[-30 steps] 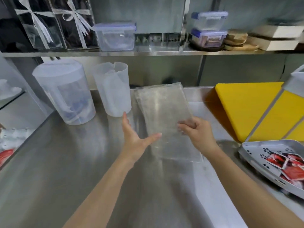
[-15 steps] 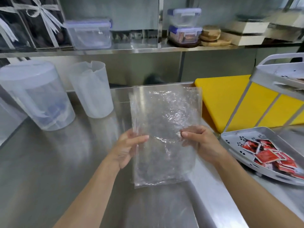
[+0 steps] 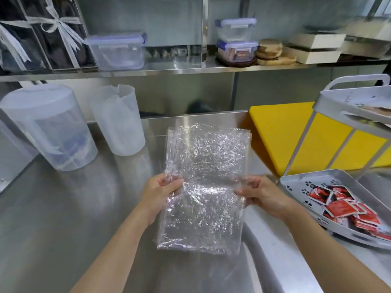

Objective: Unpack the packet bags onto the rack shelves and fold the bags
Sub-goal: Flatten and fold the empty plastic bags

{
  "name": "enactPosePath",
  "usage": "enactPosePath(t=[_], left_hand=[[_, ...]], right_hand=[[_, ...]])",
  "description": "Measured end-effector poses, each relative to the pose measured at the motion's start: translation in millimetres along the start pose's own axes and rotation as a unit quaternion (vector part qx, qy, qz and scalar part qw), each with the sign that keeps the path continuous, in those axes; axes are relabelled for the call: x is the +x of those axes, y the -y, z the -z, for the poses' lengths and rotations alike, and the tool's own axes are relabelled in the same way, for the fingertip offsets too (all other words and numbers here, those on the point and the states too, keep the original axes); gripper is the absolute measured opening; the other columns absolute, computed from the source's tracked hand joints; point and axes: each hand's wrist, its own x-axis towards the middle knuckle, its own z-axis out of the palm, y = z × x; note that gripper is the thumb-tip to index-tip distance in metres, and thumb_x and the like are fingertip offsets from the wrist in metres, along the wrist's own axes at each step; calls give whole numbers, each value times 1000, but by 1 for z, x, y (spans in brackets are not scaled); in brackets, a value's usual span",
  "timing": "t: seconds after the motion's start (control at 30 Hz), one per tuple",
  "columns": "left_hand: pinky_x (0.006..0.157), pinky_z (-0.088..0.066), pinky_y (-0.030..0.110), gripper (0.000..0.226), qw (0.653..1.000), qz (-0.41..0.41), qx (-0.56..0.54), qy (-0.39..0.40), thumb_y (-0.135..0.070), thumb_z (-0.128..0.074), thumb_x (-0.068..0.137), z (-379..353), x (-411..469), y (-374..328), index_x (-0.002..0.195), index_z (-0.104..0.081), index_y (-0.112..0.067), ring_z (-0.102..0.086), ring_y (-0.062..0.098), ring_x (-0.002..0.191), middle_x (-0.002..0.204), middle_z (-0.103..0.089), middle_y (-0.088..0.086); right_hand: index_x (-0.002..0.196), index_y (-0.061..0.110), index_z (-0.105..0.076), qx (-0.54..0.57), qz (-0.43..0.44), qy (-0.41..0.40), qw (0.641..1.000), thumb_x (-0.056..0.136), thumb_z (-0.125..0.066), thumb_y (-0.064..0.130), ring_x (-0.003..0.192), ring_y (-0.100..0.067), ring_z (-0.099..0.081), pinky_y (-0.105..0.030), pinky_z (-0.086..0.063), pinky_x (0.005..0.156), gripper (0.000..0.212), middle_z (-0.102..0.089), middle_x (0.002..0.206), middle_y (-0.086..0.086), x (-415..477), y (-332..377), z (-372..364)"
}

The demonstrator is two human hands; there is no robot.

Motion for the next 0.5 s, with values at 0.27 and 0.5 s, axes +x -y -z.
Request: enactPosePath(t=[0.27, 0.5], left_hand=[[47, -44, 12, 45, 999, -19, -14, 45, 19, -49, 77, -1, -1, 7, 55, -71, -15, -55, 6, 47, 49, -62, -8], [54, -34, 7, 65, 975, -112, 160, 104, 32, -34, 57, -6, -7, -1, 31, -54, -23, -46, -1, 51, 51, -48, -6]], right_hand=[[56, 8, -73, 129, 12, 3, 992, 75, -43, -23, 52, -12, -67, -16, -52, 49, 47, -71, 55, -5, -7, -7, 16], [65, 4, -70, -166, 53, -65, 983, 77, -44, -21, 95, -14, -63, -8, -47, 71, 37, -70, 99, -5, -7, 0, 9]])
